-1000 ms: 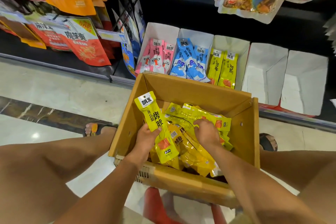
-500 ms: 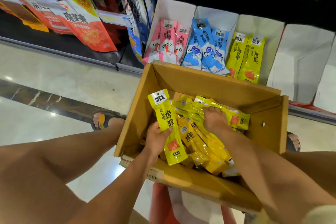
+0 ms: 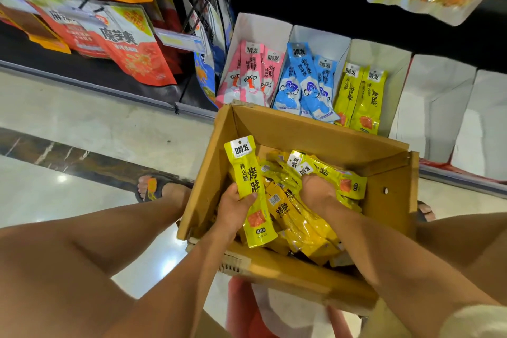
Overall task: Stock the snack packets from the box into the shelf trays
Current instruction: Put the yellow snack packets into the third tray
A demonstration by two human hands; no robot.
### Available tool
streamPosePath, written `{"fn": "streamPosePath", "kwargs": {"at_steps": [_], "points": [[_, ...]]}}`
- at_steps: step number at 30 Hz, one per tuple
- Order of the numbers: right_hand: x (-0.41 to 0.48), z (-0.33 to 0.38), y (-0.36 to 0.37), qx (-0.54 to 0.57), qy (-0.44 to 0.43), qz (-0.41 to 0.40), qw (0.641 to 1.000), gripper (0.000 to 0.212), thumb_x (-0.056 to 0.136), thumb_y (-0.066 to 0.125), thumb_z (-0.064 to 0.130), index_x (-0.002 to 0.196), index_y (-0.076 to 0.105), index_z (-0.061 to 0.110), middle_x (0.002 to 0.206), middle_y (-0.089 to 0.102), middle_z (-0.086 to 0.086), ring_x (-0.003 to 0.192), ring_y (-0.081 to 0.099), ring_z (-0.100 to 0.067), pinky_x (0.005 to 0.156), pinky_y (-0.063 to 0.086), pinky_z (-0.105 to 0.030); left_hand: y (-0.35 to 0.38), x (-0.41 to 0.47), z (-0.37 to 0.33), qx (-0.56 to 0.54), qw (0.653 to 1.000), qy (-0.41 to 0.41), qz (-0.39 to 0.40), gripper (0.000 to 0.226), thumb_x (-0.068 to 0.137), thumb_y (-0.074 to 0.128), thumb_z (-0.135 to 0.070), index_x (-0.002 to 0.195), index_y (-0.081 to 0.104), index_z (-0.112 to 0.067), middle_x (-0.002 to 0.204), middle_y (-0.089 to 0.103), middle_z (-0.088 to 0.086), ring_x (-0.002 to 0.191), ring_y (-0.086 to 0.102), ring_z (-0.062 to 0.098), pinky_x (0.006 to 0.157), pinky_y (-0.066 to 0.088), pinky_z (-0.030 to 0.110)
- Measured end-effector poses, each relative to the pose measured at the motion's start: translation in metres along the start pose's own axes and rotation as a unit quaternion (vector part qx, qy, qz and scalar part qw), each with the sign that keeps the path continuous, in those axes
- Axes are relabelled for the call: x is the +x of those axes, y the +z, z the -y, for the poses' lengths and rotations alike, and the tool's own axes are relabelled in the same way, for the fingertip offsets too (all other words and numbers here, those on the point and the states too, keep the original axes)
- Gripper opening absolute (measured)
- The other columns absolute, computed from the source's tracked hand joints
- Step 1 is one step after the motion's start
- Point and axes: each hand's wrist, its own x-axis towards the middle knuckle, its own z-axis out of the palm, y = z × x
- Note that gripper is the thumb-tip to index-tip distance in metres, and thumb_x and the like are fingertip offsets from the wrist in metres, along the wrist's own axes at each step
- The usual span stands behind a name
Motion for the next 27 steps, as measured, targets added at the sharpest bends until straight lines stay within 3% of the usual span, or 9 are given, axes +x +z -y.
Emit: {"fn": "streamPosePath", "kwargs": {"at_steps": [6, 8, 11, 14, 17, 20, 23, 25, 27], "points": [[-0.029, -0.007, -0.037, 0.105, -0.031, 0.018, 0.994, 0.027, 0.087, 0.055, 0.017, 0.114, 0.059, 0.016, 0.106, 0.067, -0.011, 0.102, 0.065, -0.030, 0.071, 0.043, -0.030, -0.008, -0.014, -0.020, 0.024, 0.999, 0.024, -0.021, 0.021, 0.097, 0.069, -0.008, 0.110, 0.066, -0.024, 0.111, 0.077, -0.002, 0.099, 0.074, 0.015, 0.091, 0.059, 0.040], [-0.039, -0.012, -0.051, 0.142, -0.061, 0.018, 0.988, 0.005, 0.087, 0.057, 0.016, 0.090, 0.056, 0.012, 0.082, 0.065, -0.009, 0.077, 0.066, -0.023, 0.059, 0.037, -0.027, -0.008, -0.021, -0.030, 0.039, 0.999, 0.035, -0.013, 0.020, 0.097, 0.070, -0.012, 0.113, 0.067, -0.024, 0.110, 0.077, -0.005, 0.100, 0.074, 0.014, 0.092, 0.059, 0.041], [-0.051, -0.023, -0.075, 0.245, -0.067, 0.022, 0.967, 0.024, 0.088, 0.059, 0.012, 0.067, 0.049, 0.018, 0.057, 0.052, 0.001, 0.048, 0.050, -0.015, 0.044, 0.038, -0.027, 0.000, -0.027, -0.050, 0.072, 0.996, 0.060, 0.008, 0.025, 0.096, 0.071, -0.015, 0.120, 0.067, -0.023, 0.114, 0.076, -0.005, 0.103, 0.072, 0.013, 0.095, 0.057, 0.042], [-0.068, -0.038, -0.105, 0.336, -0.071, 0.011, 0.939, 0.018, 0.093, 0.058, 0.010, 0.082, 0.064, 0.023, 0.057, 0.054, 0.009, 0.047, 0.049, -0.005, 0.041, 0.040, -0.021, 0.012, -0.037, -0.081, 0.095, 0.992, 0.076, 0.030, 0.026, 0.097, 0.071, -0.013, 0.121, 0.065, -0.018, 0.114, 0.074, -0.005, 0.101, 0.071, 0.012, 0.084, 0.057, 0.030], [-0.085, -0.052, -0.137, 0.430, -0.043, 0.007, 0.902, 0.015, 0.096, 0.055, 0.007, 0.092, 0.063, 0.019, 0.061, 0.050, 0.005, 0.046, 0.044, -0.006, 0.036, 0.033, -0.017, 0.024, -0.039, -0.113, 0.120, 0.987, 0.096, 0.052, 0.022, 0.097, 0.071, -0.012, 0.118, 0.065, -0.017, 0.113, 0.075, -0.002, 0.102, 0.072, 0.015, 0.074, 0.055, 0.020], [-0.091, -0.073, -0.166, 0.523, -0.002, 0.025, 0.852, 0.013, 0.094, 0.053, 0.005, 0.093, 0.061, 0.016, 0.060, 0.045, 0.003, 0.046, 0.040, -0.012, 0.042, 0.027, -0.024, 0.038, -0.039, -0.156, 0.167, 0.977, 0.118, 0.062, 0.033, 0.091, 0.078, -0.031, 0.120, 0.066, -0.021, 0.120, 0.074, 0.002, 0.111, 0.070, 0.026, 0.091, 0.059, 0.037], [-0.087, -0.094, -0.192, 0.603, 0.018, 0.007, 0.798, 0.013, 0.085, 0.052, 0.004, 0.089, 0.063, 0.009, 0.079, 0.062, -0.006, 0.055, 0.058, -0.016, 0.053, 0.044, -0.032, 0.054, -0.029, -0.195, 0.212, 0.964, 0.130, 0.095, 0.070, 0.088, 0.077, -0.044, 0.147, 0.050, -0.017, 0.146, 0.057, 0.012, 0.132, 0.055, 0.040, 0.110, 0.046, 0.056], [-0.089, -0.103, -0.214, 0.637, 0.043, 0.002, 0.770, 0.013, 0.086, 0.053, 0.003, 0.087, 0.066, 0.005, 0.081, 0.067, -0.016, 0.063, 0.065, -0.030, 0.057, 0.054, -0.036, 0.067, -0.035, -0.226, 0.222, 0.961, 0.129, 0.106, 0.075, 0.083, 0.078, -0.047, 0.144, 0.050, -0.012, 0.140, 0.061, 0.015, 0.120, 0.064, 0.034, 0.104, 0.054, 0.046], [-0.088, -0.116, -0.232, 0.641, 0.055, -0.018, 0.766, 0.017, 0.093, 0.050, 0.004, 0.083, 0.063, 0.006, 0.070, 0.064, -0.016, 0.057, 0.062, -0.029, 0.053, 0.054, -0.033, 0.078, -0.037, -0.252, 0.245, 0.952, 0.145, 0.109, 0.057, 0.089, 0.078, -0.038, 0.134, 0.055, -0.011, 0.126, 0.067, 0.008, 0.103, 0.067, 0.020, 0.081, 0.059, 0.026]]}}
